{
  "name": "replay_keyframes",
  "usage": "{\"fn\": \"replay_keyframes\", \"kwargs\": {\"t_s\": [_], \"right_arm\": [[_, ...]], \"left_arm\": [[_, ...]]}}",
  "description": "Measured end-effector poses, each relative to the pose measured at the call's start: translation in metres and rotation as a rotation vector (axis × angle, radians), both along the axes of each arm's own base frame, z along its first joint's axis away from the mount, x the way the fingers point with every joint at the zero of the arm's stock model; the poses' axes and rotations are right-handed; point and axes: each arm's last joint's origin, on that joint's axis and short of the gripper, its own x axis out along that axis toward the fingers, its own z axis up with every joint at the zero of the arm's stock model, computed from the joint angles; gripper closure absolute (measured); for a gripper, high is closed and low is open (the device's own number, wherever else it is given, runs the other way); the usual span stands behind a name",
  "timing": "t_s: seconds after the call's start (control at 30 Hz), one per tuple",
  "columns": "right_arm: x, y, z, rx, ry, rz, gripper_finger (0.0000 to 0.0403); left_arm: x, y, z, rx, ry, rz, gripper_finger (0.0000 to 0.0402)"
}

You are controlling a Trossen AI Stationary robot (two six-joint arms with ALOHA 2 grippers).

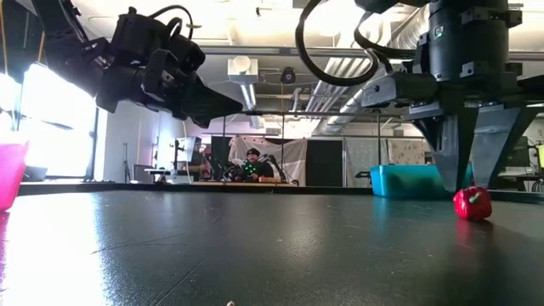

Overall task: Sort produce into baskets
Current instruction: Put the red chili pepper into the red bin

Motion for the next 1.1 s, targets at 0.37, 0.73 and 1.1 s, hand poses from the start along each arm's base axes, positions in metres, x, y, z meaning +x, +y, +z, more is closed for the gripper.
{"fn": "replay_keyframes", "kwargs": {"t_s": [0.37,0.73,1.1], "right_arm": [[0.008,0.005,-0.022,0.041,0.03,-0.061,0.0284],[0.007,0.007,-0.023,-0.07,-0.018,-0.012,0.0383],[0.011,0.011,-0.011,-0.215,-0.145,0.248,0.0399]], "left_arm": [[0.0,0.0,-0.002,-0.012,0.021,0.002,0.0401],[-0.001,0.003,-0.002,-0.02,0.021,0.002,0.0401],[-0.01,0.03,0.001,-0.147,-0.002,-0.101,0.0401]]}}
